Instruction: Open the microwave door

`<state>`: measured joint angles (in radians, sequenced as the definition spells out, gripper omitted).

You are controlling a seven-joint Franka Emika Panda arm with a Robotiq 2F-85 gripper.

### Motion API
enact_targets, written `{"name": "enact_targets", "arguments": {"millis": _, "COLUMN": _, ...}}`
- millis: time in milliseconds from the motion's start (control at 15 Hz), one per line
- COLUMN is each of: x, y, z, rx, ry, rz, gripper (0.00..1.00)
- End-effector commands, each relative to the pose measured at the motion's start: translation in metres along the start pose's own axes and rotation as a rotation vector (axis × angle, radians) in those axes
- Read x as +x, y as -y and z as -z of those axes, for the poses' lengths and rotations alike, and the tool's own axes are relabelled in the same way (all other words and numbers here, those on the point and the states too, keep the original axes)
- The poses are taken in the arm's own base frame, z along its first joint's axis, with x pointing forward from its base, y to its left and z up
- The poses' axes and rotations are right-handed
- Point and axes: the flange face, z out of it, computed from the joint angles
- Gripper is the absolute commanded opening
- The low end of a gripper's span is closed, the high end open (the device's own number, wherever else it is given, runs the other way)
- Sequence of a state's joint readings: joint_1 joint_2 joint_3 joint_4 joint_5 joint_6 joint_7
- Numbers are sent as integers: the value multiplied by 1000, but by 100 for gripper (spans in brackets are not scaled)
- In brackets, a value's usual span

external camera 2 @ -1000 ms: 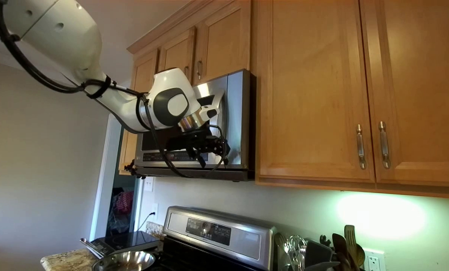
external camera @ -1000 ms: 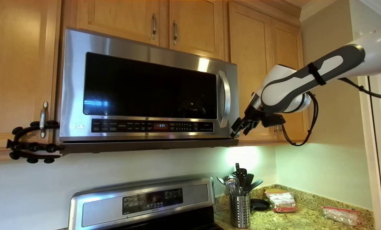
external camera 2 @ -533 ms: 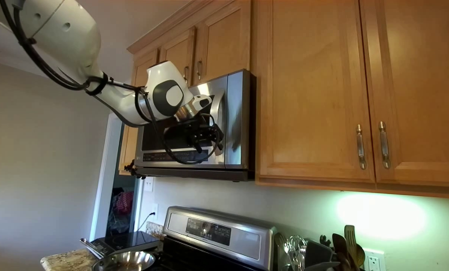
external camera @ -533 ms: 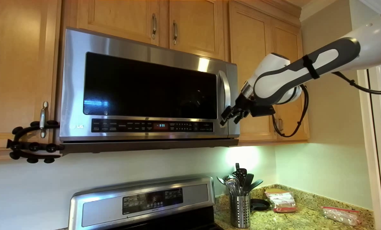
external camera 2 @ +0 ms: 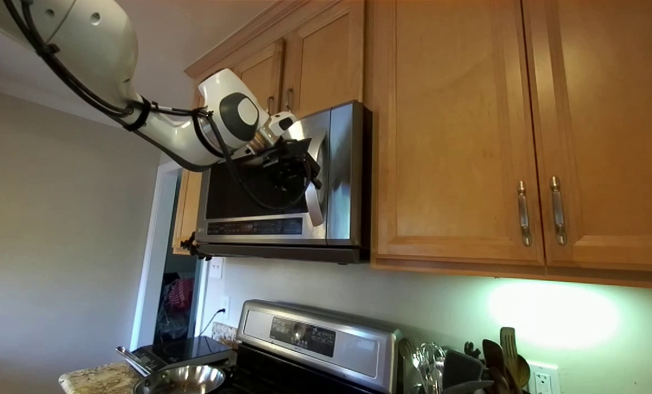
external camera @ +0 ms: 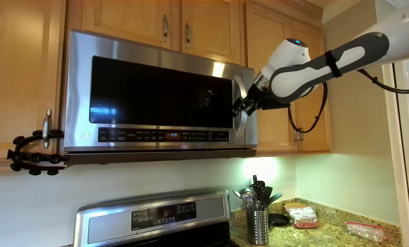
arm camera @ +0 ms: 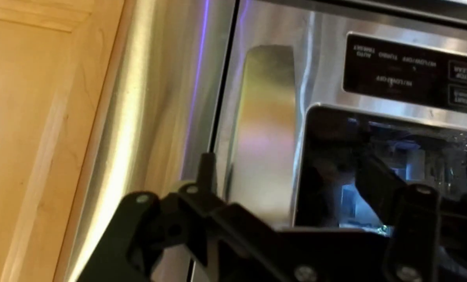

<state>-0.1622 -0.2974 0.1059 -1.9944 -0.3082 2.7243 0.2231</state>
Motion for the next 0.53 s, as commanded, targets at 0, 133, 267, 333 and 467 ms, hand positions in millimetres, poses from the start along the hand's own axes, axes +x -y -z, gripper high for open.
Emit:
{"name": "enact_targets", "arguments": {"millis": 0, "x": 15, "y": 5, "z": 4, "rx": -23, "ry": -18, "rz": -14, "gripper": 60}}
{"name": "enact_targets", "arguments": {"millis": 133, "x": 15, "y": 2, "z": 5, "rx": -35, "ry": -17, "rz": -18, "gripper": 47}}
{"name": "enact_targets", "arguments": {"millis": 267, "x": 7, "y": -9, "z": 0, "rx": -35, "ry": -6, "rz": -19, "gripper": 34}}
{"name": "enact_targets", "arguments": {"millis": 333, "x": 4, "y": -14, "z": -1, "rx": -70, "ry": -8, "rz": 5, "gripper": 28}}
{"name": "enact_targets", "arguments": {"millis": 467, "x": -6, "y": -9, "z": -9, "rx": -62, "ry": 4, "rz": -2, "gripper": 17}}
